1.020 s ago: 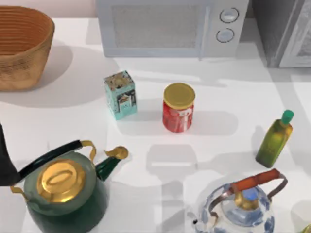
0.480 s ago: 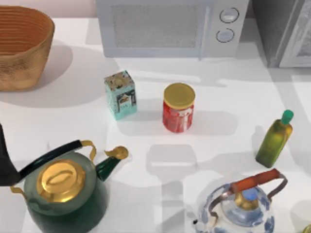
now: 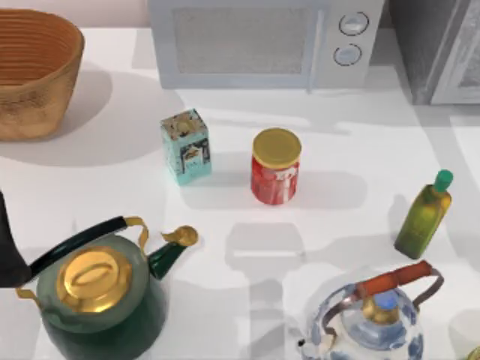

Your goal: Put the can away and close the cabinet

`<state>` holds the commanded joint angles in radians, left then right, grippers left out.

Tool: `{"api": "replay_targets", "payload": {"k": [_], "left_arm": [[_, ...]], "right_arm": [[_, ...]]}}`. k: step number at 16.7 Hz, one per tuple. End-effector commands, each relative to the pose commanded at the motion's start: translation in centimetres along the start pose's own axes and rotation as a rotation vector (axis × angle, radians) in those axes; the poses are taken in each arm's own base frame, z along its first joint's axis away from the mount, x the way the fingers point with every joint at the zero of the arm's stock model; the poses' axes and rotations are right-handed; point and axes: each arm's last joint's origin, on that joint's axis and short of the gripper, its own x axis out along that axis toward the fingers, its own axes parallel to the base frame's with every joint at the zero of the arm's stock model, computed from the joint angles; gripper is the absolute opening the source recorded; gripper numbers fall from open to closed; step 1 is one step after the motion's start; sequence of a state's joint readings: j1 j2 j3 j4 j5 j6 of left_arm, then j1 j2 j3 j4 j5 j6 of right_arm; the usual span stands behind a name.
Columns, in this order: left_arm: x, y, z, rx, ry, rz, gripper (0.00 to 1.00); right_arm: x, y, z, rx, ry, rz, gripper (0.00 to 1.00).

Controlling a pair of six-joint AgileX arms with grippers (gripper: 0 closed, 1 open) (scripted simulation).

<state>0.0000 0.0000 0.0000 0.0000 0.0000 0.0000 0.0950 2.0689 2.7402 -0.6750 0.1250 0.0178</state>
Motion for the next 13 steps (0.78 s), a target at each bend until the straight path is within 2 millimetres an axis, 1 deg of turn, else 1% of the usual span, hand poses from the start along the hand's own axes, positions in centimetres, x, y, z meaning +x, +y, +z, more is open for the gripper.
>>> {"api": "replay_targets", "payload": {"k": [3,6,8,10,12,13], "left_arm": [[0.0,0.0,0.0,0.0,0.0,0.0,1.0],[0.0,0.0,0.0,0.0,0.0,0.0,1.0],[0.0,0.0,0.0,0.0,0.0,0.0,1.0],[0.0,0.0,0.0,0.0,0.0,0.0,1.0],[0.0,0.0,0.0,0.0,0.0,0.0,1.0],[0.0,0.0,0.0,0.0,0.0,0.0,1.0]], "right_arm": [[-1.2,-0.7,0.3,0.001,0.012,-0.019,1.0],[-3.6,-1.7,0.3,0.001,0.029,-0.042,1.0],[-6.1,-2.4,-0.1,0.0,0.042,-0.055,1.0],[-9.3,-3.0,-1.2,-0.001,0.056,-0.065,1.0],[-13.1,-3.5,-3.5,-0.003,0.075,-0.071,1.0],[-15.1,-3.8,-5.3,-0.004,0.089,-0.072,1.0]]}}
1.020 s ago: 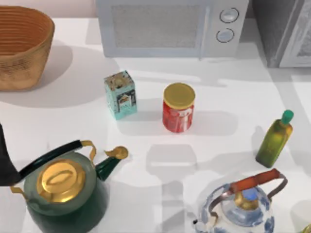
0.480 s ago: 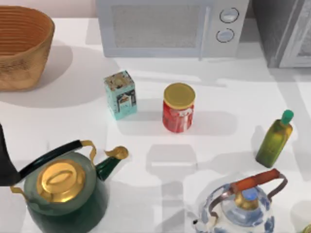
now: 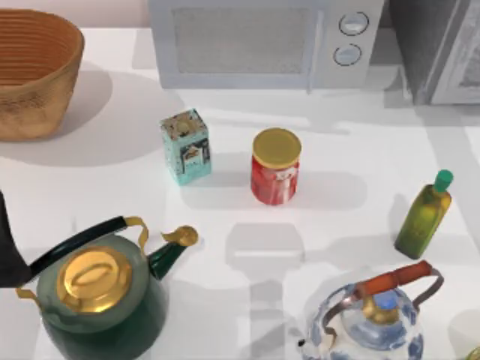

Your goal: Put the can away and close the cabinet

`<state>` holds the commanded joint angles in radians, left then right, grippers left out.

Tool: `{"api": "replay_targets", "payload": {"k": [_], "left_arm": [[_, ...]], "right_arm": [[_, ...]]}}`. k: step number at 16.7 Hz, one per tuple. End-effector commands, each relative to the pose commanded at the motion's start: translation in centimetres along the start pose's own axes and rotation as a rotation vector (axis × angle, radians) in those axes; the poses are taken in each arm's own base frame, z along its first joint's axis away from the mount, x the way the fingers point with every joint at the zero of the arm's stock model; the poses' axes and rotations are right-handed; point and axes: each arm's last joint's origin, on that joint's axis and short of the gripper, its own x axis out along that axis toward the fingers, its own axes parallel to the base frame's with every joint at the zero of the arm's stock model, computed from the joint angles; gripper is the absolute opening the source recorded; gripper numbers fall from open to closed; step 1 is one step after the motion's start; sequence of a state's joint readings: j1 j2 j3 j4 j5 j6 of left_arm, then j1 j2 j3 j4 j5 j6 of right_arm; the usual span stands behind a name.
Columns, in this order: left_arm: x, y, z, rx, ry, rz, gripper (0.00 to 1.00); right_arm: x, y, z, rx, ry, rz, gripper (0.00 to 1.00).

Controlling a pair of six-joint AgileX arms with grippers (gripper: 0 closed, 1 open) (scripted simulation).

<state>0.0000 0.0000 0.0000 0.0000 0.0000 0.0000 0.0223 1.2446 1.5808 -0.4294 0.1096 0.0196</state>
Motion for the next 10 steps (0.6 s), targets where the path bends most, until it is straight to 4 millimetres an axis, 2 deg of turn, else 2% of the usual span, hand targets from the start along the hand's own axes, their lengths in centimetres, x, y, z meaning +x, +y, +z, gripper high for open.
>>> {"api": "replay_targets", "payload": {"k": [5,7,10], "left_arm": [[0.0,0.0,0.0,0.0,0.0,0.0,1.0],[0.0,0.0,0.0,0.0,0.0,0.0,1.0],[0.0,0.0,0.0,0.0,0.0,0.0,1.0]], "right_arm": [[-8.1,-1.3,-13.3,-0.004,0.039,0.015,1.0],[-10.1,-1.6,-18.6,-0.003,0.021,0.027,1.0],[-11.6,-1.8,-25.2,-0.001,-0.021,0.048,1.0]]}}
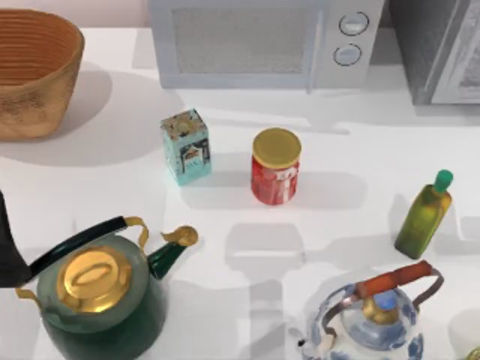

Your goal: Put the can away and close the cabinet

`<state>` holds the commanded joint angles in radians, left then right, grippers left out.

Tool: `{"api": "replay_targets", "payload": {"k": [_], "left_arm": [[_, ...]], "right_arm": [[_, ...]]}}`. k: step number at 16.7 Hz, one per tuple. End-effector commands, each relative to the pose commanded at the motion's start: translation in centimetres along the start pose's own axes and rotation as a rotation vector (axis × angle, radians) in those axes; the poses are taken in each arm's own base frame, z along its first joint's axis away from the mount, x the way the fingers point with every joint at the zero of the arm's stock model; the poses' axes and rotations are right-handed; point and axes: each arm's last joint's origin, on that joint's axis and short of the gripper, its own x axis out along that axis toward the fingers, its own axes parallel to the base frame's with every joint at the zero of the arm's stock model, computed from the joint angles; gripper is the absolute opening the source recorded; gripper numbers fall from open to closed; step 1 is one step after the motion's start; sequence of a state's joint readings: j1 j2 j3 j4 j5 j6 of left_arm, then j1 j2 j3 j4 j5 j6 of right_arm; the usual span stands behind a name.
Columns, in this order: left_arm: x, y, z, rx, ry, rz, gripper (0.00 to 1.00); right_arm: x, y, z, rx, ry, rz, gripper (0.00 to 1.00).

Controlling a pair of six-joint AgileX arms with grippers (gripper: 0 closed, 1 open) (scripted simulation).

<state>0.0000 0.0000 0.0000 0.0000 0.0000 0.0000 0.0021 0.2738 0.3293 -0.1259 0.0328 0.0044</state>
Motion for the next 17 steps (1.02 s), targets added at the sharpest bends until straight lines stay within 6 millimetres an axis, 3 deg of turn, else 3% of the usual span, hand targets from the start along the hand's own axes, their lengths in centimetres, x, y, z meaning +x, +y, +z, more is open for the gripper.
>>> {"api": "replay_targets", "payload": {"k": [3,6,13,17], "left_arm": [[0.0,0.0,0.0,0.0,0.0,0.0,1.0],[0.0,0.0,0.0,0.0,0.0,0.0,1.0],[0.0,0.0,0.0,0.0,0.0,0.0,1.0],[0.0,0.0,0.0,0.0,0.0,0.0,1.0]], "right_arm": [[-0.3,0.0,-4.8,0.0,-0.04,0.018,1.0],[-0.1,0.0,-7.4,0.0,-0.065,0.028,1.0],[0.0,0.0,-7.8,0.0,-0.065,0.032,1.0],[0.4,-0.5,-6.3,0.009,-0.102,0.057,1.0]]}}
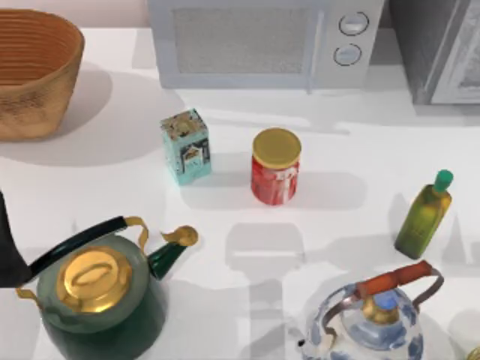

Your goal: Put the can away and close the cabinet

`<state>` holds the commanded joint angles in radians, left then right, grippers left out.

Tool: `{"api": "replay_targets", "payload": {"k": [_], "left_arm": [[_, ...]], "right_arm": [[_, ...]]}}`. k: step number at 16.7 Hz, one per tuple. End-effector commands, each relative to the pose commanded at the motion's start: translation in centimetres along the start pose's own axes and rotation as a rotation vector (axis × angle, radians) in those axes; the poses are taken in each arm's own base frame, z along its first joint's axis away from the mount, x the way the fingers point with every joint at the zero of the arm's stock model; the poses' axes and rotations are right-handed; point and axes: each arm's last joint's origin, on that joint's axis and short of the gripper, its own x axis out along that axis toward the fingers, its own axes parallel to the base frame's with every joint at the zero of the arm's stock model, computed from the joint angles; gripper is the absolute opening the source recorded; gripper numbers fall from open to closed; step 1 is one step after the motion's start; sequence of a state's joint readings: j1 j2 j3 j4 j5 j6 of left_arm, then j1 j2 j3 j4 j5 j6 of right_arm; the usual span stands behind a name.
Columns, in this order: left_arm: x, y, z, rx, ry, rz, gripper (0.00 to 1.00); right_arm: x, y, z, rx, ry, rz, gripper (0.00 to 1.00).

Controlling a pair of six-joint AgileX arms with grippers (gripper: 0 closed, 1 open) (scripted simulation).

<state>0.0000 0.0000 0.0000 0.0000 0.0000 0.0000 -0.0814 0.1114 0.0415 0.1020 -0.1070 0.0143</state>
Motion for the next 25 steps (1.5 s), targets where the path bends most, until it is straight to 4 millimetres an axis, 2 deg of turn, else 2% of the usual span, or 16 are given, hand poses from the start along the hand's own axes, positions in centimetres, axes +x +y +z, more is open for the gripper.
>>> {"api": "replay_targets", "payload": {"k": [5,8,11,13,17,20,25], "left_arm": [[0.0,0.0,0.0,0.0,0.0,0.0,1.0],[0.0,0.0,0.0,0.0,0.0,0.0,1.0],[0.0,0.0,0.0,0.0,0.0,0.0,1.0],[0.0,0.0,0.0,0.0,0.0,0.0,1.0],[0.0,0.0,0.0,0.0,0.0,0.0,1.0],[0.0,0.0,0.0,0.0,0.0,0.0,1.0],[0.0,0.0,0.0,0.0,0.0,0.0,1.0]], "right_arm": [[2.5,-2.4,2.0,-0.006,0.0,0.081,1.0],[4.7,-5.7,1.5,0.017,0.059,0.092,1.0],[6.1,-10.0,0.1,0.053,0.098,0.075,1.0],[6.2,-13.0,-0.7,0.06,0.095,0.044,1.0],[4.6,-17.9,-1.4,0.022,0.055,-0.011,1.0],[3.8,-19.5,-1.5,-0.008,0.037,-0.024,1.0],[3.8,-19.5,-1.5,-0.005,0.039,-0.024,1.0]]}}
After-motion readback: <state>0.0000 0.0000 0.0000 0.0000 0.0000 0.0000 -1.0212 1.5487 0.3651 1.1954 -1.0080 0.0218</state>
